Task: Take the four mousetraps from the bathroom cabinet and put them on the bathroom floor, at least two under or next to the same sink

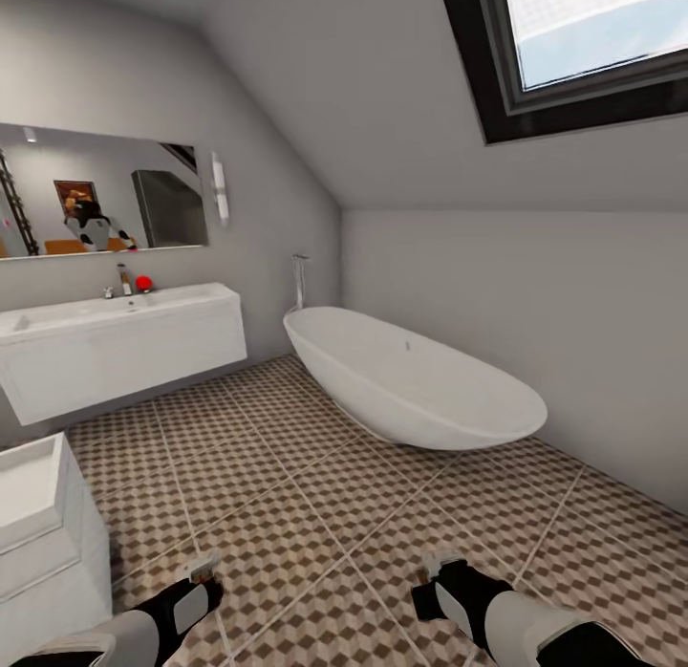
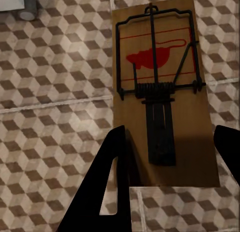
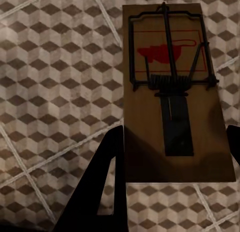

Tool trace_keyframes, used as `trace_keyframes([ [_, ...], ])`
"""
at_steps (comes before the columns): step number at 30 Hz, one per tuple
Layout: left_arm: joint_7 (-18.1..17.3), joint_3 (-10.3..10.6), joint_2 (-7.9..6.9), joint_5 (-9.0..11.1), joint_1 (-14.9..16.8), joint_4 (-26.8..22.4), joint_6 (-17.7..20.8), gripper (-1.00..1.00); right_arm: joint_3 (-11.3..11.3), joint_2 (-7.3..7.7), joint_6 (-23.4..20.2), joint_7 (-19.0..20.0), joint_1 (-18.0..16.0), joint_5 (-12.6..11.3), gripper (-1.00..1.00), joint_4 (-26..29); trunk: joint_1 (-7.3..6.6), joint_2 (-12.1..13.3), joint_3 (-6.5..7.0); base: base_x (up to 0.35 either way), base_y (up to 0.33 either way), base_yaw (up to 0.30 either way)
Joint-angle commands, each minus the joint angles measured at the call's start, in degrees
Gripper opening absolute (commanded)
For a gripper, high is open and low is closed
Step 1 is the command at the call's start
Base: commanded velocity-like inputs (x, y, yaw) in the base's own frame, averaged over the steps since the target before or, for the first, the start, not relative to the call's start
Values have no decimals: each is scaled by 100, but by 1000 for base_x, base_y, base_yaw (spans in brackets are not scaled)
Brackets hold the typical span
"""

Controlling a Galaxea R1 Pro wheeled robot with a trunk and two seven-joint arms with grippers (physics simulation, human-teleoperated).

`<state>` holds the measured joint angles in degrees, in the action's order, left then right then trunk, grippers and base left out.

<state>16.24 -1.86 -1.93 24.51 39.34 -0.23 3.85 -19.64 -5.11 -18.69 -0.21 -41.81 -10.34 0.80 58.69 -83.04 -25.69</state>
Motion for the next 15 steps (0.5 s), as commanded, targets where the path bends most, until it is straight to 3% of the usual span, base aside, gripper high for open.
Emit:
trace_keyframes([
  [1, 20, -16, 0, -7, 4, -3, 23, -100, -49, 1, -29, 5, -3, -62, -100, 8, 3, -3, -6, 320, 0, 1],
  [15, 20, -16, 2, -6, 4, -3, 29, -100, -50, 4, -29, 12, -3, -61, -100, 8, 3, -3, -6, 322, 0, 0],
])
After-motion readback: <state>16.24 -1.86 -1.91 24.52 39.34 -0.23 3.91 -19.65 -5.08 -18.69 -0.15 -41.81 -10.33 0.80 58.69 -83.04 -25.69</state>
